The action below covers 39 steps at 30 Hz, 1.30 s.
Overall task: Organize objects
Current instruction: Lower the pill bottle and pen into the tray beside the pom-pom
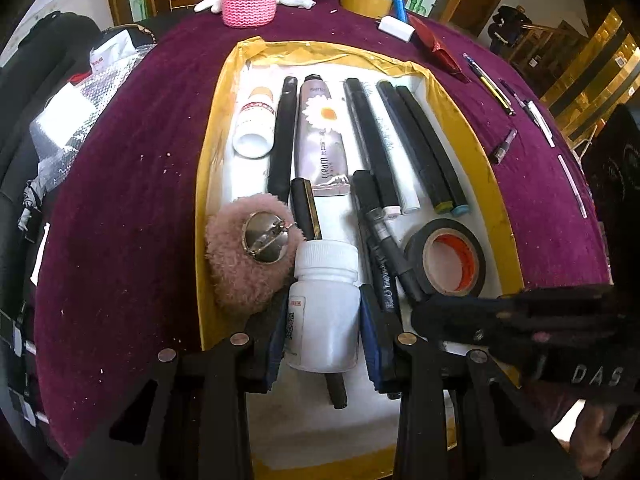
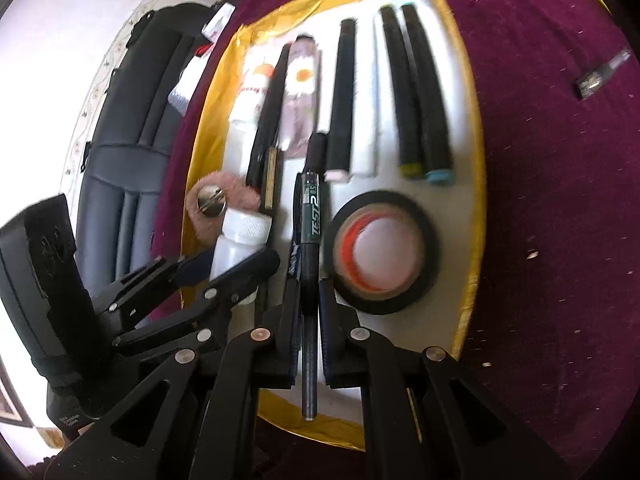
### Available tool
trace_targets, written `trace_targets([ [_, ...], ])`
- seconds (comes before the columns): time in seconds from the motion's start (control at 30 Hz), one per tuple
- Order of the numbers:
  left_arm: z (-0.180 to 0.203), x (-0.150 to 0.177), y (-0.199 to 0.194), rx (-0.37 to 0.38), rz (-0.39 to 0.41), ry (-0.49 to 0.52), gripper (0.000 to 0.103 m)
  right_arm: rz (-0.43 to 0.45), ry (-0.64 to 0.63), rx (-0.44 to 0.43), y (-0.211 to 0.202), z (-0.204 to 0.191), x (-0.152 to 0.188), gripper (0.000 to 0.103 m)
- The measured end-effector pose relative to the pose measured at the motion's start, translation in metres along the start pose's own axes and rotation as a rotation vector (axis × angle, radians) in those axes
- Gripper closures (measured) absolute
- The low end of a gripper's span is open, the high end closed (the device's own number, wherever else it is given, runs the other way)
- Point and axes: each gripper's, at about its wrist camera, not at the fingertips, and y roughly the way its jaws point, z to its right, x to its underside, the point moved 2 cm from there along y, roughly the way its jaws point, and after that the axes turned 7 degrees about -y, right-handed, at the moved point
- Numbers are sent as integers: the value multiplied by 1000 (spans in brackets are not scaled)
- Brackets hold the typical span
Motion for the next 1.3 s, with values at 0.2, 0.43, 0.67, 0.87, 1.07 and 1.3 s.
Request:
trace_targets([
  [0.2,11,-4,4,13,6,15,74,7,-4,54,0,1,-3,96],
  [0.43,15,-20,11,0,33,24,74,24,-10,110,-5,5,-3,96],
  [0.67,9,-4,5,-26,27,38,74,4,-18,121,3,2,-3,96],
  [0.87,7,3,3,-50,50,32,74,0,-31,142,7,-4,-7,95],
  [1.07,11,2,6,-80,71,59,74,19,-13,141,-10,4,2,95],
  [1.3,14,0,8,-101,74,46,74,96,11,124,-41,11,1,95],
])
